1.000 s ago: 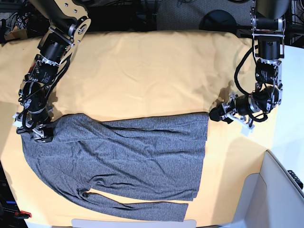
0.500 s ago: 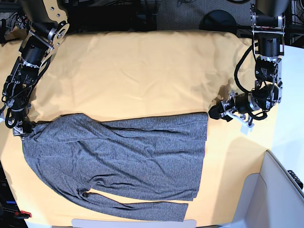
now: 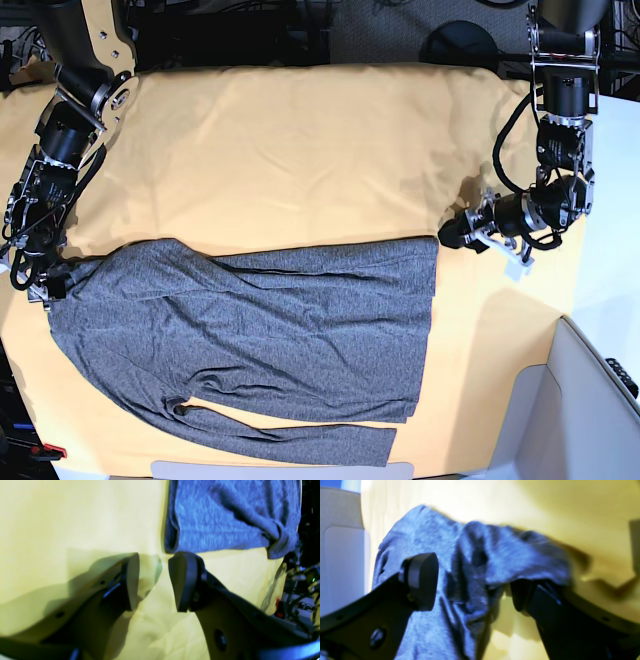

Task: Fold the T-shirt properly
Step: 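Reposition the right gripper onto the shirt's shoulder corner and grasp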

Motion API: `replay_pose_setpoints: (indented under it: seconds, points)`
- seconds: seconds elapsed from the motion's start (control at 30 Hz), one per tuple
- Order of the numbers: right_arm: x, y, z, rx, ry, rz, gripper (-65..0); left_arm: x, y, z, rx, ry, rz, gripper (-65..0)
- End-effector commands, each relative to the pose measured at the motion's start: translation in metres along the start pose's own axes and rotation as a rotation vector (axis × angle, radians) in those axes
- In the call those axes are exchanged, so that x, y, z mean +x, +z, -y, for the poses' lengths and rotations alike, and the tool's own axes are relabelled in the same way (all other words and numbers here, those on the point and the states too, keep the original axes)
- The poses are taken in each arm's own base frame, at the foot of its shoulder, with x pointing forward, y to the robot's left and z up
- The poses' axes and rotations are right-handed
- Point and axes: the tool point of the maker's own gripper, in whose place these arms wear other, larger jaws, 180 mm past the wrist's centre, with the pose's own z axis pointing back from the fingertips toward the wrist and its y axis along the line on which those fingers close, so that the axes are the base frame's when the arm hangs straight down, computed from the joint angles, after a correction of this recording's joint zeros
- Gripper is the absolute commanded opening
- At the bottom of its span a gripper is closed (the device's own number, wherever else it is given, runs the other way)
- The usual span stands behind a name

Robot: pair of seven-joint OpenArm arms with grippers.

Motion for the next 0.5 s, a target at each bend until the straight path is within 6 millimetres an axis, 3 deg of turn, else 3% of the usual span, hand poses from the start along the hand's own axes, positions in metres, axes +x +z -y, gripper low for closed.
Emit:
replay_pose_setpoints:
  seconds: [0.0,0.2,0.3,0.47]
  points:
    - [0.016,0.0,-0.019,0.029,0.012,0.031,-21.6,0.011,0.007,0.006,-0.006,-0.029,0.022,-42.9]
    - [-0.004,-0.003,-0.035,0.047,0.111,0.018,-21.6,0.009,0.008,0.007,-0.008,-0.035,0.021,-42.9]
    - [-0.002,-0.003,-0.052,0.086,0.143,0.024,-21.6,0.009,0.008,0.007,-0.008,-0.034,0.023,-42.9]
    - [0.002,-0.003,-0.06,0.089,0.166,0.038,-21.6,0.011,0.01,0.006,-0.007,-0.031,0.03,-42.9]
